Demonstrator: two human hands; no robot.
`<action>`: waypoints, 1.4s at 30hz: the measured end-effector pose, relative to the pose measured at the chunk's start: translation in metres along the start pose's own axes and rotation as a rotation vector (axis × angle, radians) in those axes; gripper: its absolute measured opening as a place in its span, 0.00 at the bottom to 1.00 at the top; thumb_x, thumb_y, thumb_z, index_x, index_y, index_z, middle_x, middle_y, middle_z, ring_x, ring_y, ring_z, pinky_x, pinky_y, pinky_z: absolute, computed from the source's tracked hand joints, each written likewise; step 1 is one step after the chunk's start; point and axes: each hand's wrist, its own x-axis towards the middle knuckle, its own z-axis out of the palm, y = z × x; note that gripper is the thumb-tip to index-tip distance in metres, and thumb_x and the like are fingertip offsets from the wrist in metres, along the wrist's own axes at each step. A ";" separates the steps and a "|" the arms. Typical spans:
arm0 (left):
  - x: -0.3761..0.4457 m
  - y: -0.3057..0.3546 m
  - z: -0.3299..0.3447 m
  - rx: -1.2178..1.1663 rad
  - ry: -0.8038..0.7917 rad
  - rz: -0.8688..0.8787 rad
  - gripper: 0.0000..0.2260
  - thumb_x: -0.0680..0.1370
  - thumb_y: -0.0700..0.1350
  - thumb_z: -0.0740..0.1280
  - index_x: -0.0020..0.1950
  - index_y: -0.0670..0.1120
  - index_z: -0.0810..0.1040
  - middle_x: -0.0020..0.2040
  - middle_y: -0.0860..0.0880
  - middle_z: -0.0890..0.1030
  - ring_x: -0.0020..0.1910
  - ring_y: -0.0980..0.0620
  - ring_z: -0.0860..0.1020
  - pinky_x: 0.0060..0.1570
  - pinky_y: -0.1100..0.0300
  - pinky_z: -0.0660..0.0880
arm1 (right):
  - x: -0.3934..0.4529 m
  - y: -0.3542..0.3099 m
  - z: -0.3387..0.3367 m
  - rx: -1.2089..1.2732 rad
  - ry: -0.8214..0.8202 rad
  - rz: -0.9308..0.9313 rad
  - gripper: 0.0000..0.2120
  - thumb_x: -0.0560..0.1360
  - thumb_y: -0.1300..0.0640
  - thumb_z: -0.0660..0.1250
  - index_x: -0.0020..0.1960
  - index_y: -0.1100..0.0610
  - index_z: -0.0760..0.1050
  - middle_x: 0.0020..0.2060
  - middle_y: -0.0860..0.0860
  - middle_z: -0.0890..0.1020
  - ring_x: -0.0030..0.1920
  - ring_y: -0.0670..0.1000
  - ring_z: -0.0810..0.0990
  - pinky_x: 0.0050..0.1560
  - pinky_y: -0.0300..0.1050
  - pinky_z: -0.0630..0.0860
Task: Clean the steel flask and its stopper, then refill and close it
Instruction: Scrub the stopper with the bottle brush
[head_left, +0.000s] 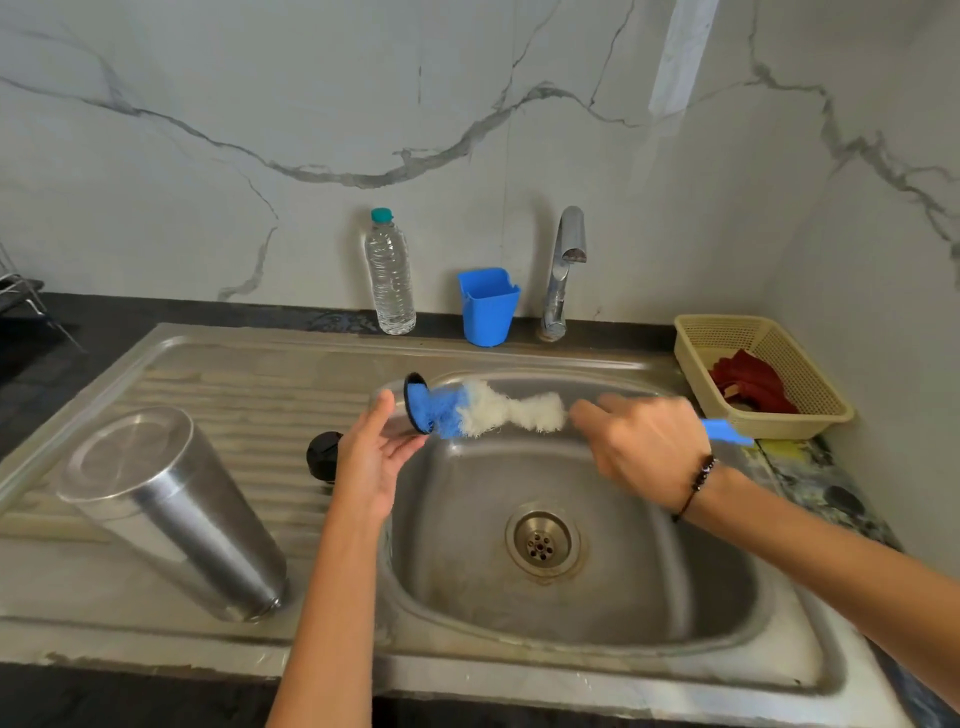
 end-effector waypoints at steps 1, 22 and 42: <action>-0.001 0.001 0.001 0.067 0.033 -0.022 0.22 0.73 0.54 0.68 0.59 0.40 0.74 0.46 0.39 0.81 0.40 0.48 0.80 0.43 0.57 0.79 | 0.000 0.001 -0.003 -0.079 0.117 -0.080 0.06 0.71 0.61 0.53 0.43 0.56 0.68 0.27 0.51 0.72 0.22 0.53 0.70 0.24 0.38 0.57; 0.000 -0.012 -0.004 -0.014 -0.042 -0.010 0.15 0.70 0.54 0.67 0.45 0.42 0.76 0.34 0.47 0.80 0.31 0.53 0.72 0.35 0.61 0.68 | -0.008 0.003 0.001 0.029 -0.070 0.018 0.06 0.73 0.61 0.63 0.41 0.53 0.77 0.28 0.50 0.76 0.25 0.53 0.74 0.23 0.40 0.68; 0.007 0.005 -0.006 0.031 -0.082 -0.267 0.22 0.74 0.51 0.67 0.66 0.44 0.73 0.54 0.40 0.80 0.52 0.44 0.80 0.52 0.51 0.76 | -0.007 0.005 -0.008 -0.116 0.177 -0.050 0.08 0.71 0.62 0.61 0.39 0.55 0.78 0.28 0.51 0.75 0.25 0.55 0.74 0.23 0.39 0.61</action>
